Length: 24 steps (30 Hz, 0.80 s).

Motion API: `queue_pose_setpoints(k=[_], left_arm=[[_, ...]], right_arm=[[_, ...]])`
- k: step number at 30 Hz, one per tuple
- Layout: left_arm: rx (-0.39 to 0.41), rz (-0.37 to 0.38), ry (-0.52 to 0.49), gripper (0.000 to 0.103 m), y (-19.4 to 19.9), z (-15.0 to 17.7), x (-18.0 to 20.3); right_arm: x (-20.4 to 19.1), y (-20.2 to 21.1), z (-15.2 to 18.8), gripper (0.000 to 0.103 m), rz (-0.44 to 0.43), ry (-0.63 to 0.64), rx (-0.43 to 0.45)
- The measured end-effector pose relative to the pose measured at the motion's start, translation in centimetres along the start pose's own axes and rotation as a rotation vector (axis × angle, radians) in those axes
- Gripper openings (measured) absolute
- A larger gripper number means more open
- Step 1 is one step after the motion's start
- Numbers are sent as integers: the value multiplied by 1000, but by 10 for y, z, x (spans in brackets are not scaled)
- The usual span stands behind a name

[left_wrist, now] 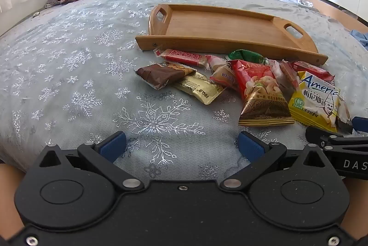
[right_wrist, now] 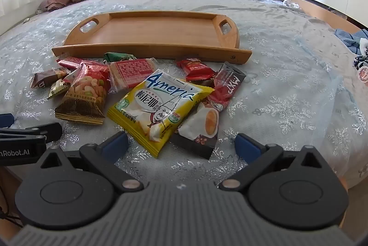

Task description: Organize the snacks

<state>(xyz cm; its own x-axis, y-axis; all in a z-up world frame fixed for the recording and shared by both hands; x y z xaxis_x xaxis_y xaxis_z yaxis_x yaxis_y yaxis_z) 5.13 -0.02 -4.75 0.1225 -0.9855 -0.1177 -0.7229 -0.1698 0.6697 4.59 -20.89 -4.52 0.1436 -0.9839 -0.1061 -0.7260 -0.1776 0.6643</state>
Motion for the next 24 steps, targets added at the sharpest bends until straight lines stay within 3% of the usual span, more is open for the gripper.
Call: queue_pose_setpoints(k=[24], left_arm=[[2,2,-5,103,-1,2,2]], right_arm=[[-3,1,0,103,6,6,1]])
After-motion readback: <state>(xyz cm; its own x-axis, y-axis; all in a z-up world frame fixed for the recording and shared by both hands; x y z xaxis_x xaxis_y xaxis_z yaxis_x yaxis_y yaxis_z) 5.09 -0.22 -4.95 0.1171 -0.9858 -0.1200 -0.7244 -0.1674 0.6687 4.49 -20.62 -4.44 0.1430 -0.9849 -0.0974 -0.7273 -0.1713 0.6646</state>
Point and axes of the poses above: each gripper's, at about its wrist camera, not at the fingertips, and y roughly against the way its jaws point, x to its right, z to its underside, the point moved 7 cm from there along -y, roughly the way its jaws point, and after that the axes turned 10 degrees about -z, right-handed, at the moved point
